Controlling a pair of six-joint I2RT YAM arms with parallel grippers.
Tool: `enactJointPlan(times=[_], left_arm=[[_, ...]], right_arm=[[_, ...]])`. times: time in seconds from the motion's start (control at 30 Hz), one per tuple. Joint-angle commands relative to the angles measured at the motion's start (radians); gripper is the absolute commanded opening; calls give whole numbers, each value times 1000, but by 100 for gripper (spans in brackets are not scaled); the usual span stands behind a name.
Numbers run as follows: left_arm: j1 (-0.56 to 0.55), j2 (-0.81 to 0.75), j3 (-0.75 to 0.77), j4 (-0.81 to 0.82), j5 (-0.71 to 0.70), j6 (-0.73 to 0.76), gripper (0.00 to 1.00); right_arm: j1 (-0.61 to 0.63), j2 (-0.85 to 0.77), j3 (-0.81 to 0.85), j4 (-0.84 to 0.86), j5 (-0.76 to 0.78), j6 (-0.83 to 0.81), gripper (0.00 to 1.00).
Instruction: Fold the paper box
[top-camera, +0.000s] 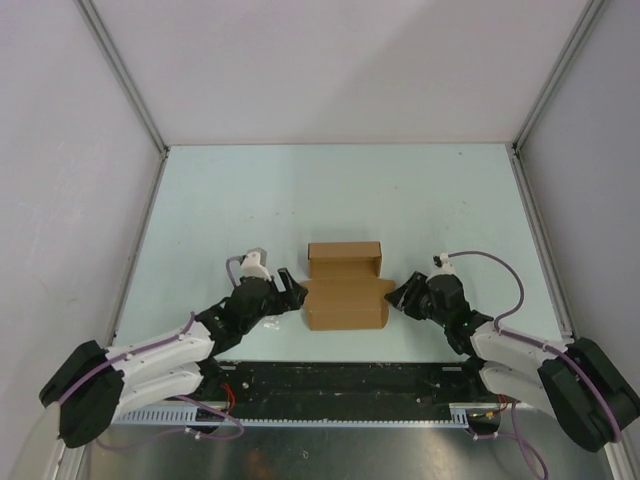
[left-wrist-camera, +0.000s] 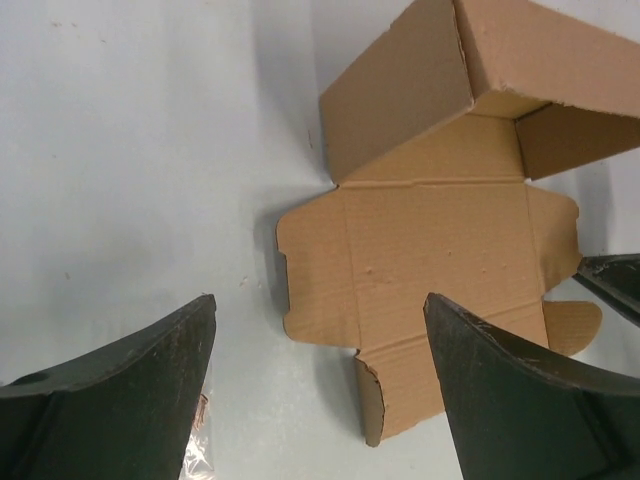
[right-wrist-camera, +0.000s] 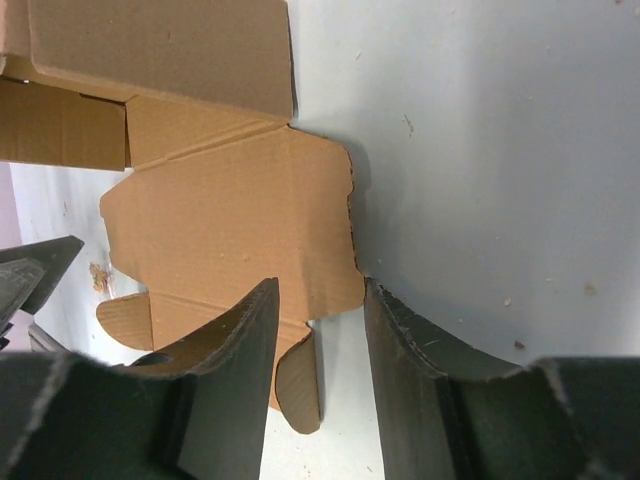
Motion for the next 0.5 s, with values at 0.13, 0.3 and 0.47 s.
enactJointPlan(times=[0.13, 0.3, 0.47], left_arm=[[13, 45, -16, 125, 71, -22, 89], [15, 84, -24, 159, 86, -36, 89], [16, 117, -31, 180, 88, -45, 89]], right_arm=[[-1, 90, -32, 133, -3, -18, 40], [-3, 144, -43, 208, -9, -40, 38], [-1, 193, -48, 274, -11, -54, 31]])
